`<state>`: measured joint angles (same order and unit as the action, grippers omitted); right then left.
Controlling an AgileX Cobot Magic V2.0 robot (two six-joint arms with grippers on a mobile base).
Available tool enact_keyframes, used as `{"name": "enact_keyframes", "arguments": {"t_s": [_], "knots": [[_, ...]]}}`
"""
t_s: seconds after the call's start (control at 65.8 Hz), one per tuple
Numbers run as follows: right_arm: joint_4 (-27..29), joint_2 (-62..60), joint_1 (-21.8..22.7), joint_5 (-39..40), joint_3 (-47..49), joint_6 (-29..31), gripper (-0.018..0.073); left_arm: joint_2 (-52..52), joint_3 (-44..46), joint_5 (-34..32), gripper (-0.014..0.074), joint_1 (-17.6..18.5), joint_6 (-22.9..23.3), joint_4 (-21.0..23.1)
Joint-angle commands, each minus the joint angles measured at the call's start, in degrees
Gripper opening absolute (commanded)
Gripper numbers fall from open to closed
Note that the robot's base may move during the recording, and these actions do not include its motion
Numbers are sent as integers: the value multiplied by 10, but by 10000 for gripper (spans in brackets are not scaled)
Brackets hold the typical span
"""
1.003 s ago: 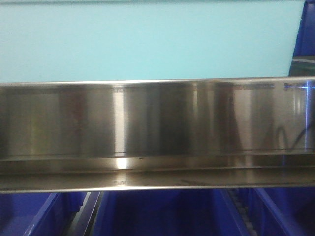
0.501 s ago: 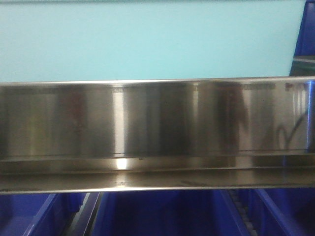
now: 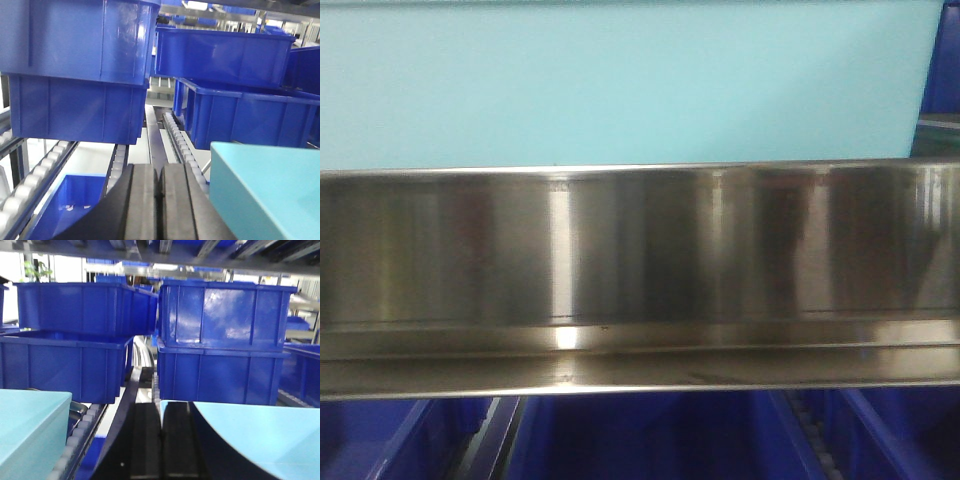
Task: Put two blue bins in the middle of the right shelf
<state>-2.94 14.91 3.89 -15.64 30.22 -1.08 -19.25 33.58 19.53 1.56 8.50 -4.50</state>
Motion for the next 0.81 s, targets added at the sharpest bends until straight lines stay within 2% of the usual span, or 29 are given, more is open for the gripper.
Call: {"name": "enact_keyframes", "arguments": {"t_s": [0.0, 0.091, 0.137, 0.334, 0.456, 0.562, 0.653, 0.79], "knots": [[3, 65, -1, -10, 41, -1, -163, -56, 47, 24, -111, -2, 2, -2], [6, 123, -1, -50, 84, -1, -163, -108, 100, 83, -111, -2, 2, -2], [6, 155, -1, -74, 109, -1, -163, -133, 119, 92, -111, -2, 2, -2], [6, 239, -1, -66, 162, -1, -163, -186, 146, 38, -111, -2, 2, -2], [9, 256, -1, -27, 163, -1, -163, -189, 146, 35, -111, -2, 2, -2], [49, 260, -1, -19, 163, -1, -163, -189, 146, 30, -111, -2, 2, -5], [57, 268, -1, 1, 163, -1, -163, -197, 146, 17, -111, -2, 2, -6], [68, 304, -3, -23, 167, -1, -163, -235, 147, 24, -111, -2, 4, -6]]}}
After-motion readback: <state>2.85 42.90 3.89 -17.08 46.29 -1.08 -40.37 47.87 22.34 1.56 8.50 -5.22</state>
